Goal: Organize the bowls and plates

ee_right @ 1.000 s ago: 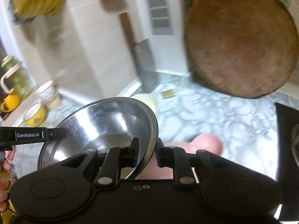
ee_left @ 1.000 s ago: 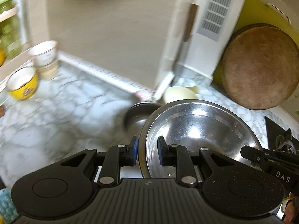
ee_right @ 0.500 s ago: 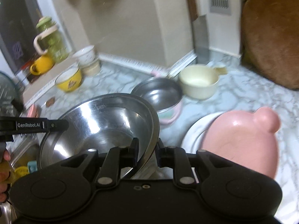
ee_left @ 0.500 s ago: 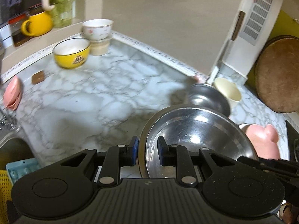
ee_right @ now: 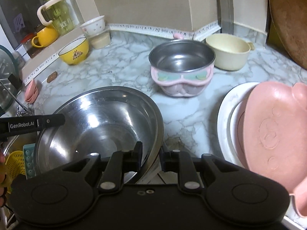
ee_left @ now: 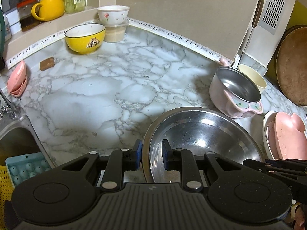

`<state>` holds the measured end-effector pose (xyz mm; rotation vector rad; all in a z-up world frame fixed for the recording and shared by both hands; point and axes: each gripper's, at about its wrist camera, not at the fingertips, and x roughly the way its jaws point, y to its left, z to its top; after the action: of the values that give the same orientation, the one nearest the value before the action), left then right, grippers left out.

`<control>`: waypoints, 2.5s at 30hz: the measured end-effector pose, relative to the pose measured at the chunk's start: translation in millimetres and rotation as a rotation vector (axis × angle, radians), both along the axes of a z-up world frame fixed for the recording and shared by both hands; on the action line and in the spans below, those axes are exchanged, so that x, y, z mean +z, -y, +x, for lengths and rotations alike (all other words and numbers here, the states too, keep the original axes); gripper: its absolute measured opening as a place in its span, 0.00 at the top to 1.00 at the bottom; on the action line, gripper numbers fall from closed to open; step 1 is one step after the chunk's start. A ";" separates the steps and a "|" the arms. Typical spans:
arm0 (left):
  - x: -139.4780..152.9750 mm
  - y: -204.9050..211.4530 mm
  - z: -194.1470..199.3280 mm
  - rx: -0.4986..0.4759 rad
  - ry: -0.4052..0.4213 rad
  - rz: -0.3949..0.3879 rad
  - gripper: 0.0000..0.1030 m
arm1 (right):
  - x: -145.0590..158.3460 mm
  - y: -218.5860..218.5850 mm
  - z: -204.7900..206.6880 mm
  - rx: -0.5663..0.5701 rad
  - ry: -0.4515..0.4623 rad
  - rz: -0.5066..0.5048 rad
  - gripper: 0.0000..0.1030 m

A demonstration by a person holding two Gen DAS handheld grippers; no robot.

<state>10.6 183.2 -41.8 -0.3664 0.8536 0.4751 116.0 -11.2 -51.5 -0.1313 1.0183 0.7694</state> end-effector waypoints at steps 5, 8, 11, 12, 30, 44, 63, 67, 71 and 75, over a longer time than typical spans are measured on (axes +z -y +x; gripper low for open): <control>-8.1 -1.9 1.4 0.010 -0.011 -0.014 0.80 | -7.1 -3.4 1.1 0.010 -0.001 -0.021 0.81; -12.0 -5.4 1.3 0.021 -0.015 -0.026 0.80 | -10.1 -5.5 0.8 0.017 -0.002 -0.028 0.81; -15.8 -8.1 1.6 0.031 -0.026 -0.048 0.80 | -11.9 -7.6 1.5 0.026 -0.007 -0.029 0.80; -17.4 -9.3 1.4 0.035 -0.029 -0.060 0.80 | -12.7 -8.1 1.8 0.028 -0.010 -0.031 0.80; -6.3 -9.5 -8.4 0.021 0.003 -0.079 0.80 | 2.8 0.5 6.2 0.025 0.010 -0.038 0.71; 44.3 15.7 -3.6 -0.086 0.074 0.037 0.59 | 51.0 16.9 8.7 0.052 0.110 0.019 0.36; 71.8 40.6 100.9 -0.171 0.121 0.063 0.25 | 73.9 22.6 88.9 -0.005 0.124 0.033 0.07; 64.5 35.4 132.0 -0.154 0.111 0.066 0.25 | 64.9 17.8 107.9 -0.023 0.116 0.014 0.07; 54.5 31.6 161.6 -0.161 0.083 0.065 0.25 | 53.7 11.3 126.0 -0.028 0.099 -0.008 0.07; 36.7 29.3 190.2 -0.153 0.025 0.064 0.25 | 41.0 2.8 142.1 -0.020 0.090 -0.041 0.08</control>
<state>200.8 153.9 -5.1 -0.2457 0.8332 0.3541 258.1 -14.0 -10.5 -0.1897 0.9488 0.7184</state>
